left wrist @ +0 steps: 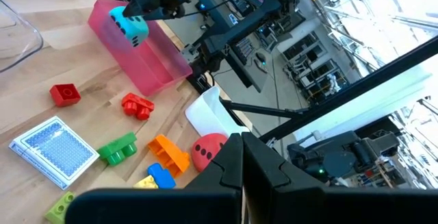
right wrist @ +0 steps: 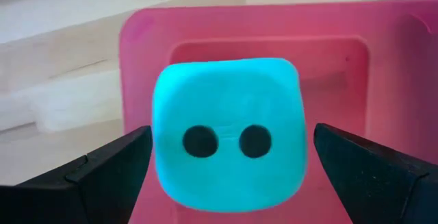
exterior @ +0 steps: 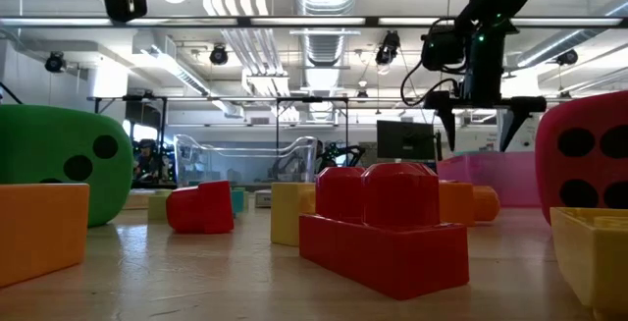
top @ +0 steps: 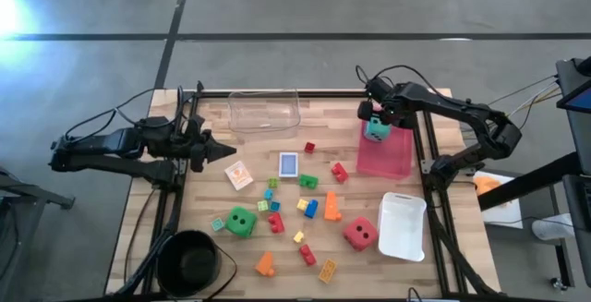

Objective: Pick & Place Toys
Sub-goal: Put the blue dice into the red bin, then put the red game piece into the white bin

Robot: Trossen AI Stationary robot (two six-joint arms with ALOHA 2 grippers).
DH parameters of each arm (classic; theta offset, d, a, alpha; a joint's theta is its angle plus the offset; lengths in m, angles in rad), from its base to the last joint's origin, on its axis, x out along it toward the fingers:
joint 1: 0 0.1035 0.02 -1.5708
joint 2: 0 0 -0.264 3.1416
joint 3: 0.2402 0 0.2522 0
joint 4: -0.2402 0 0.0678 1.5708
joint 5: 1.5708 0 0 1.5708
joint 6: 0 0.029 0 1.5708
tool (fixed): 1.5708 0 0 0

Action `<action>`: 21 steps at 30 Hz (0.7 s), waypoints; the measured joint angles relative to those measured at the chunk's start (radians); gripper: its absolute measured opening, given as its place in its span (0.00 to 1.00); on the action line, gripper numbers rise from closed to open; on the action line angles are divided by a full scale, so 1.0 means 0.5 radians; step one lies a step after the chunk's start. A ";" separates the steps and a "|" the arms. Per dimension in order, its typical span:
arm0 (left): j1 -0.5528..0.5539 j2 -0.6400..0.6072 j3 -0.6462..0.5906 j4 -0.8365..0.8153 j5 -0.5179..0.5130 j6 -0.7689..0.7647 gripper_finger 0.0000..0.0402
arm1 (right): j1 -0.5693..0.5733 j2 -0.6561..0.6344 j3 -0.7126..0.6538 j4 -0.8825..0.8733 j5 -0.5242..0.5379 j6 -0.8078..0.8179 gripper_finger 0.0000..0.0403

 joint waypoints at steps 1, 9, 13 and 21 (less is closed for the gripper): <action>0.000 0.000 0.000 0.000 0.000 0.000 0.01 | 0.000 -0.001 0.011 -0.001 0.001 -0.012 0.99; -0.001 0.000 0.000 0.000 0.000 0.003 0.01 | 0.001 -0.001 0.223 -0.309 -0.082 -0.101 0.99; 0.000 0.000 0.000 -0.002 -0.001 0.003 0.01 | 0.013 -0.003 0.368 -0.512 -0.301 -0.253 0.99; -0.001 0.000 0.000 -0.004 0.000 0.003 0.01 | 0.165 -0.003 0.451 -0.464 -0.572 -0.718 0.99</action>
